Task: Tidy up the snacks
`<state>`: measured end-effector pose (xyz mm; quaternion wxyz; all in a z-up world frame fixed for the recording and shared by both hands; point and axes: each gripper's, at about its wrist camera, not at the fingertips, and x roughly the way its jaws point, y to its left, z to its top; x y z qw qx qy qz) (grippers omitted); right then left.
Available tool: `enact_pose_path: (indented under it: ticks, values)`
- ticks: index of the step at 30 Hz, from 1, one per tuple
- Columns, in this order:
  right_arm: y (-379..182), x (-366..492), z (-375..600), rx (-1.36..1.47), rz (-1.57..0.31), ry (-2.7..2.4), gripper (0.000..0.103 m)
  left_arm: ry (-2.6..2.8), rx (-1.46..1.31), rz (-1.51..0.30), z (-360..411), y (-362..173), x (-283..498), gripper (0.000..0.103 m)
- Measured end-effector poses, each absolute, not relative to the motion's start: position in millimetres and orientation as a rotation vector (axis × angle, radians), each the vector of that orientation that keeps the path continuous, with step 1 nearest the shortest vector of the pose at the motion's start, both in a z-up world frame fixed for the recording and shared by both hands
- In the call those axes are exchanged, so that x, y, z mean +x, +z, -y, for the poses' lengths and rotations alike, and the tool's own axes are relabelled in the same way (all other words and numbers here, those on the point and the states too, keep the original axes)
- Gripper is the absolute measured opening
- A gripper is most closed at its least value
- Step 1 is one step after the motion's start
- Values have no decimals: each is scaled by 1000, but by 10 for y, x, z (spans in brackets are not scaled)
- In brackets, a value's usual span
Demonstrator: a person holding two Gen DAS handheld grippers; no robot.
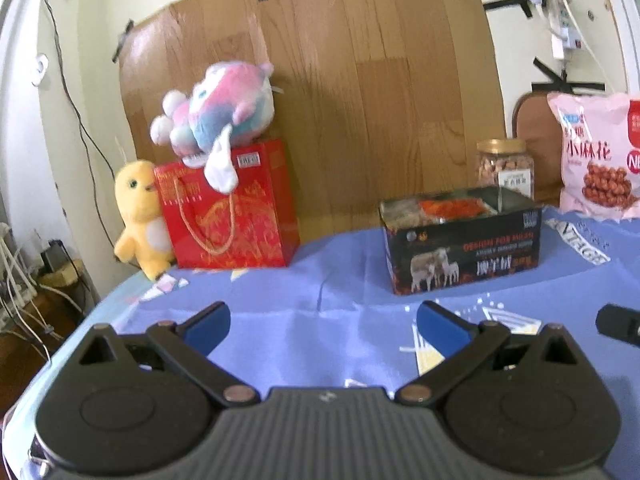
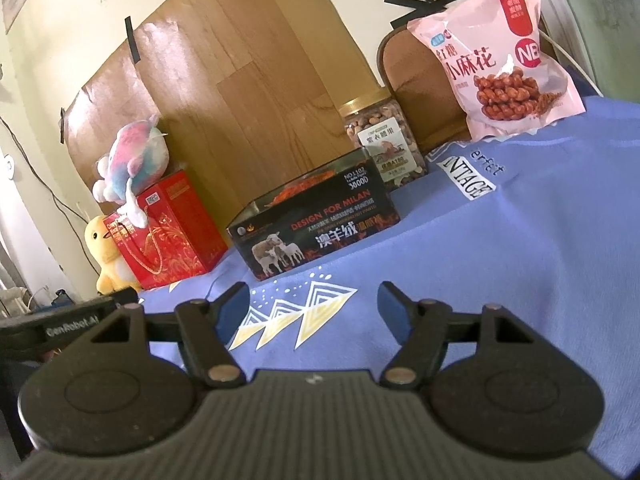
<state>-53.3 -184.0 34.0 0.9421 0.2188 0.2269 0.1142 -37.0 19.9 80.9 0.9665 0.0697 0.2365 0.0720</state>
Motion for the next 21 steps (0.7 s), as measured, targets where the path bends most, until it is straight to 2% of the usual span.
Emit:
enact_pose_path:
  ticks: [21]
  values:
    - [324, -568, 1869, 464, -460, 228, 76, 183, 195, -562, -173, 666, -288, 103]
